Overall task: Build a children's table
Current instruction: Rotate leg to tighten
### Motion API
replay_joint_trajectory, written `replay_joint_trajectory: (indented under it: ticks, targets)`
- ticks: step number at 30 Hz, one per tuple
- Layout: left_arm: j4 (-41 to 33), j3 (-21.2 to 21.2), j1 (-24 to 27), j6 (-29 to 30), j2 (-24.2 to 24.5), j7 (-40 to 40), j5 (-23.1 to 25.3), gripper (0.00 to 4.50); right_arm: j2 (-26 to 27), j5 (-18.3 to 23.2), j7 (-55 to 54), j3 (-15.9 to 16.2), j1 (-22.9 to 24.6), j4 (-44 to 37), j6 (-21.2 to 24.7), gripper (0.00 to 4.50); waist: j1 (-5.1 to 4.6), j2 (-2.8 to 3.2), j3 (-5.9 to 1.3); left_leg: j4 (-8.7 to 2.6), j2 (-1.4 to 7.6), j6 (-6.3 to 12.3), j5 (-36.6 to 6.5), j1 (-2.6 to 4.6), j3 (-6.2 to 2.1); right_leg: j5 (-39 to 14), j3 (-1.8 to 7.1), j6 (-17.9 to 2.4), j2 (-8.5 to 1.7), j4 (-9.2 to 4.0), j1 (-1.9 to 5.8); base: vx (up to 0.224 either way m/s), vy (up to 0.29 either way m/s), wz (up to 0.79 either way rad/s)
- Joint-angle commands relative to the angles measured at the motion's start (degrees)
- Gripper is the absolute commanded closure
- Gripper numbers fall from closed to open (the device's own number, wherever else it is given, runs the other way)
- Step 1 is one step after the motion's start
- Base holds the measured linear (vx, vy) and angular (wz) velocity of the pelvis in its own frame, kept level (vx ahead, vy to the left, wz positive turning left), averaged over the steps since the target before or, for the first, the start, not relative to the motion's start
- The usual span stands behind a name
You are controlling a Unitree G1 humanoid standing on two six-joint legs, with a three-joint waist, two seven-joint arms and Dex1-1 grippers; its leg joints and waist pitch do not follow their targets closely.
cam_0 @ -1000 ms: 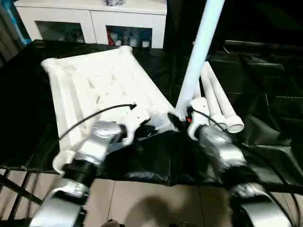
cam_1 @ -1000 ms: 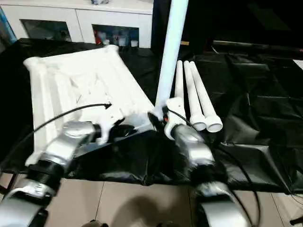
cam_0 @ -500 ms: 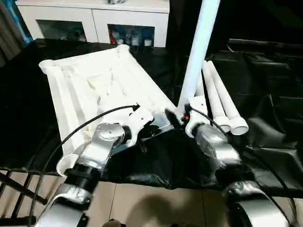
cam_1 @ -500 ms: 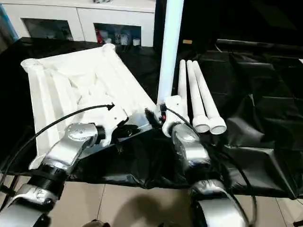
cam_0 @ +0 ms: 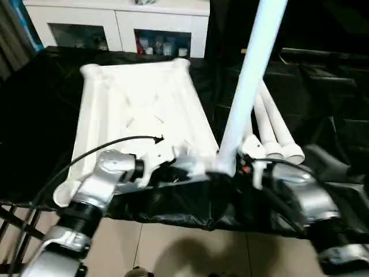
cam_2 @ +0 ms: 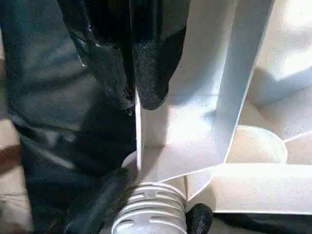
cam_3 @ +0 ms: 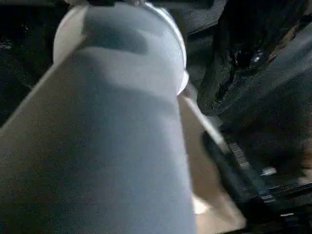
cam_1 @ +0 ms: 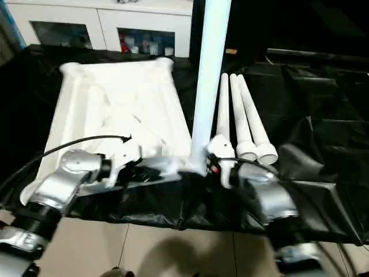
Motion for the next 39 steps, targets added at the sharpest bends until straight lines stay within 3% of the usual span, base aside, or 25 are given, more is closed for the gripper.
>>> replay_joint_trajectory:
  ticks: [1, 6, 7, 9, 11, 15, 19, 25, 26, 28, 29, 30, 32, 37, 38, 39]
  targets:
    - [-0.9, -2.9, 0.3, -0.7, -0.8, -2.1, -0.8, 4.5, 0.7, 1.2, 5.0, 4.0, 0.0, -3.2, 1.1, 0.63, 0.25, -0.23, -3.63, -4.04, 2.57, 3.69, -12.9, 0.34, -0.6, -15.0, 2.87, -11.8, -4.01, -4.61, 2.84, 0.0, 0.0, 0.0]
    - [-0.7, -3.4, 0.3, -1.0, 0.6, -4.9, -1.1, 4.5, -1.1, 1.2, 8.3, 5.1, 0.0, -4.1, 2.7, 1.05, 0.49, -0.19, -3.62, -4.04, 2.62, 3.47, -13.0, 0.42, -0.57, -15.0, 2.83, -12.3, -3.96, -4.53, 2.82, 0.0, 0.0, 0.0]
    - [-0.7, -3.5, 0.4, -1.2, 1.2, -5.9, -1.3, 4.5, -1.5, 1.4, 9.0, 5.6, 0.0, -4.4, 3.4, 1.15, 0.59, -0.52, -3.79, -4.01, 2.66, 3.4, -12.8, 0.49, -0.54, -15.1, 2.83, -12.2, -4.02, -4.51, 2.88, 0.0, 0.0, 0.0]
    - [-0.7, -3.6, 0.5, -1.3, 1.7, -6.5, -1.5, 4.5, -1.8, 1.5, 9.7, 6.1, -0.1, -4.8, 4.0, 1.28, 0.99, -0.49, -3.9, -3.93, 2.68, 3.29, -12.0, 0.59, -0.51, -14.5, 2.85, -12.2, -4.06, -4.36, 2.83, 0.0, 0.0, 0.0]
    - [-0.6, -3.6, 0.5, -1.4, 1.9, -6.8, -1.5, 4.5, -1.8, 1.5, 9.9, 6.2, 0.0, -5.1, 4.4, 1.57, 1.21, -0.39, -3.89, -3.9, 2.67, 3.19, -11.7, 0.57, -0.48, -14.2, 2.88, -12.3, -4.09, -4.32, 2.78, 0.0, 0.0, 0.0]
    - [-0.5, -3.2, 0.5, -1.2, 2.1, -7.0, -1.7, 4.5, -0.3, 2.4, 8.9, 5.2, 0.3, -5.1, 5.9, 1.7, 1.26, -0.44, -3.94, -3.91, 2.59, 2.78, -11.7, 0.52, -0.52, -14.8, 2.85, -12.0, -4.11, -4.3, 2.85, 0.0, 0.0, 0.0]
    - [-0.4, -2.4, 0.4, -0.7, 0.8, -4.2, -2.1, 4.5, 3.6, 1.7, 1.4, 2.4, -0.2, -2.3, 5.1, 1.72, 1.13, -0.45, -3.82, -3.99, 2.54, 2.12, -12.5, 0.55, -0.56, -16.5, 2.88, -11.5, -4.2, -4.5, 2.69, 0.0, 0.0, 0.0]
    - [1.6, -1.6, -1.1, 1.8, -3.3, 5.0, 0.0, 4.5, 12.3, -0.5, -18.6, -2.8, -3.8, 7.4, 3.0, 1.74, -0.51, -0.48, -3.54, -4.42, 2.33, -0.94, -17.1, 0.83, -1.15, -25.1, 2.69, -8.9, -4.38, -5.46, 2.42, 0.0, 0.0, 0.0]
    - [1.3, -1.7, -1.4, 3.0, -4.6, 7.3, 0.6, 4.5, 14.9, -0.5, -24.2, -4.5, -5.5, 10.7, 2.2, 1.74, -0.86, -0.02, -3.44, -4.48, 2.32, -1.13, -17.7, 0.83, -1.2, -24.0, 2.77, -9.5, -4.3, -5.35, 2.26, 0.0, 0.0, 0.0]
    - [0.3, -2.1, -1.7, 4.8, -6.4, 10.0, 1.5, 4.5, 17.9, -1.2, -32.1, -6.2, -7.8, 15.0, 1.1, 1.74, -1.28, 0.16, -3.29, -4.51, 2.2, -1.47, -19.0, 0.91, -1.2, -24.8, 2.73, -9.7, -4.27, -5.51, 2.02, 0.0, 0.0, 0.0]
    - [0.3, -2.1, -1.7, 4.8, -6.4, 10.0, 1.5, 4.5, 17.9, -1.2, -32.1, -6.2, -7.8, 15.0, 1.1, 1.74, -1.58, -0.05, -3.26, -4.5, 2.1, -1.62, -19.6, 0.92, -1.28, -26.3, 2.61, -9.1, -4.21, -5.71, 2.09, 0.0, 0.0, 0.0]
    - [-0.4, -2.2, -1.7, 5.9, -7.3, 11.4, 1.8, 4.5, 19.1, -1.7, -35.4, -6.8, -8.9, 16.8, 0.9, 1.74, -1.42, 0.1, -3.24, -4.44, 2.03, -1.46, -19.9, 1.1, -1.28, -27.0, 2.6, -8.7, -4.23, -5.9, 2.01, 0.0, 0.0, 0.0]
    - [-1.8, -3.0, -1.9, 7.9, -9.7, 14.1, 2.5, 4.5, 21.3, -3.2, -39.6, -7.1, -10.6, 19.6, -0.8, 1.74, -1.55, -0.35, -3.14, -4.5, 2.14, -1.3, -20.3, 1.12, -1.21, -27.5, 2.71, -8.4, -4.22, -5.96, 1.8, 0.0, 0.0, 0.0]
    - [-0.7, -3.7, -2.2, 7.4, -11.6, 15.5, 2.9, 4.5, 22.9, -3.5, -40.7, -7.8, -11.4, 21.0, -2.9, 1.74, -1.44, -0.03, -3.28, -4.58, 2.17, -0.66, -19.9, 1.0, -1.18, -24.4, 2.84, -8.7, -4.06, -5.79, 1.9, 0.0, 0.0, 0.0]
    - [-0.6, -3.8, -2.3, 7.0, -11.6, 15.4, 3.1, 4.5, 23.0, -3.3, -40.5, -7.9, -11.4, 21.1, -3.0, 1.19, -1.48, -0.06, -3.37, -4.58, 2.15, -0.49, -19.8, 0.92, -1.17, -23.2, 2.84, -9.0, -3.99, -5.62, 2.02, 0.0, 0.0, 0.0]
    - [-0.5, -4.0, -2.2, 6.8, -11.4, 15.2, 3.0, 4.5, 23.2, -2.6, -39.6, -8.6, -11.8, 21.6, -3.3, 1.05, -1.4, 0.24, -3.39, -4.57, 2.16, -0.38, -19.6, 1.01, -1.09, -22.0, 2.91, -9.4, -3.97, -5.56, 1.97, 0.0, 0.0, 0.0]
